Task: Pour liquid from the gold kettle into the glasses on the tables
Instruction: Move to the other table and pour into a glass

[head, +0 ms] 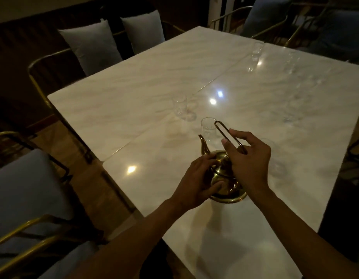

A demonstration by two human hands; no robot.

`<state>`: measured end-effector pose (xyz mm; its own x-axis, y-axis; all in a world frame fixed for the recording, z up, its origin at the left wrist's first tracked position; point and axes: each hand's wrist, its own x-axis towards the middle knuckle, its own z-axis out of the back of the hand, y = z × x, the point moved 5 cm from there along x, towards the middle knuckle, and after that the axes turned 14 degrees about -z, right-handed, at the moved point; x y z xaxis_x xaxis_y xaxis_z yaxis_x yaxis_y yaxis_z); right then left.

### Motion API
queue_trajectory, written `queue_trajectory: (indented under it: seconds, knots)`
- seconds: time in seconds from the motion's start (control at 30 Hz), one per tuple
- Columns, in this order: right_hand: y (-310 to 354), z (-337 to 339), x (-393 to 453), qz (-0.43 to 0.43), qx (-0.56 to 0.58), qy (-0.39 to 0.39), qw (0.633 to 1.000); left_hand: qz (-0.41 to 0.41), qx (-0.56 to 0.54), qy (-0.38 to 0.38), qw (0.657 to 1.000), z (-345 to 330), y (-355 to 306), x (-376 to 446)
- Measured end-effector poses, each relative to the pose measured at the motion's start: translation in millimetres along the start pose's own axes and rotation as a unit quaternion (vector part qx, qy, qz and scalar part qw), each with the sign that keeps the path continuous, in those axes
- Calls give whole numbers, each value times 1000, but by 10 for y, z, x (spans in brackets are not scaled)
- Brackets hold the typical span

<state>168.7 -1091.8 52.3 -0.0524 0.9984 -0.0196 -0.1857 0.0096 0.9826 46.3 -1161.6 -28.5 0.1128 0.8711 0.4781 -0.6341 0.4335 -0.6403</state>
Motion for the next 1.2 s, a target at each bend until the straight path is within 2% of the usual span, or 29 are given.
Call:
queue_trajectory:
  seconds: [0.23, 0.53, 0.77, 0.9, 1.2]
  knots:
    - [10, -203, 208, -21, -11, -113, 993, -91, -60, 85, 990, 171, 479, 327]
    - [169, -545, 453, -62, -34, -223, 972, -116, -167, 161, 966, 305, 994, 724]
    - [274, -735, 719, -71, -83, -210, 972, -106, -238, 136, 956, 397, 1086, 866]
    - [321, -844, 877, -92, -142, -188, 968, -57, -263, 131, 954, 378, 1158, 869]
    - [406, -1004, 1050, -108, -216, -178, 954, -9, -308, 118, 944, 406, 1250, 892]
